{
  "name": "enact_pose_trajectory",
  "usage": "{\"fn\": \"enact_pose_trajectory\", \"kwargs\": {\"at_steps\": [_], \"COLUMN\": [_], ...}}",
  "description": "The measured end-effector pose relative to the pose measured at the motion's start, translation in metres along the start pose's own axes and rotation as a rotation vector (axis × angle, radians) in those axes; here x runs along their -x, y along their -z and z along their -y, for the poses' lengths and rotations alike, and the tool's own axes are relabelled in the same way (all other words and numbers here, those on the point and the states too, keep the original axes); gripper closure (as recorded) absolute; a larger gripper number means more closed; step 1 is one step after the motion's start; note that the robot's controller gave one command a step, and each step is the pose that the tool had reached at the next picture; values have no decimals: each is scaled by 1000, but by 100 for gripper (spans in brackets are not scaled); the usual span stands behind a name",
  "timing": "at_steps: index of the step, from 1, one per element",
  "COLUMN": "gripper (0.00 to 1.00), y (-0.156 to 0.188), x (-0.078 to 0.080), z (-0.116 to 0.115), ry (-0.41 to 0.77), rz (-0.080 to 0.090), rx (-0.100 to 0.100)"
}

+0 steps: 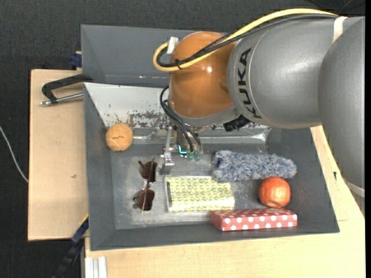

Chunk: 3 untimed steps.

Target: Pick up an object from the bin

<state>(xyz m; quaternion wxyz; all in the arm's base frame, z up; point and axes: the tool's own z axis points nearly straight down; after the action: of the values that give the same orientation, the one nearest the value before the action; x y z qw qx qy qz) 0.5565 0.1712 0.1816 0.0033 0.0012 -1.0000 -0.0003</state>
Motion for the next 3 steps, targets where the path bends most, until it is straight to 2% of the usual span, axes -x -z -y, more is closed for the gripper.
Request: {"fn": "enact_pose_trajectory", "kwargs": {"at_steps": [1, 2, 3], "gripper": [0, 0, 0], "y": [2, 63, 36], "x": [1, 19, 5], "z": [0, -10, 13], "ry": [-1, -17, 122], "rz": [3, 8, 18], "rx": [1, 1, 2]}}
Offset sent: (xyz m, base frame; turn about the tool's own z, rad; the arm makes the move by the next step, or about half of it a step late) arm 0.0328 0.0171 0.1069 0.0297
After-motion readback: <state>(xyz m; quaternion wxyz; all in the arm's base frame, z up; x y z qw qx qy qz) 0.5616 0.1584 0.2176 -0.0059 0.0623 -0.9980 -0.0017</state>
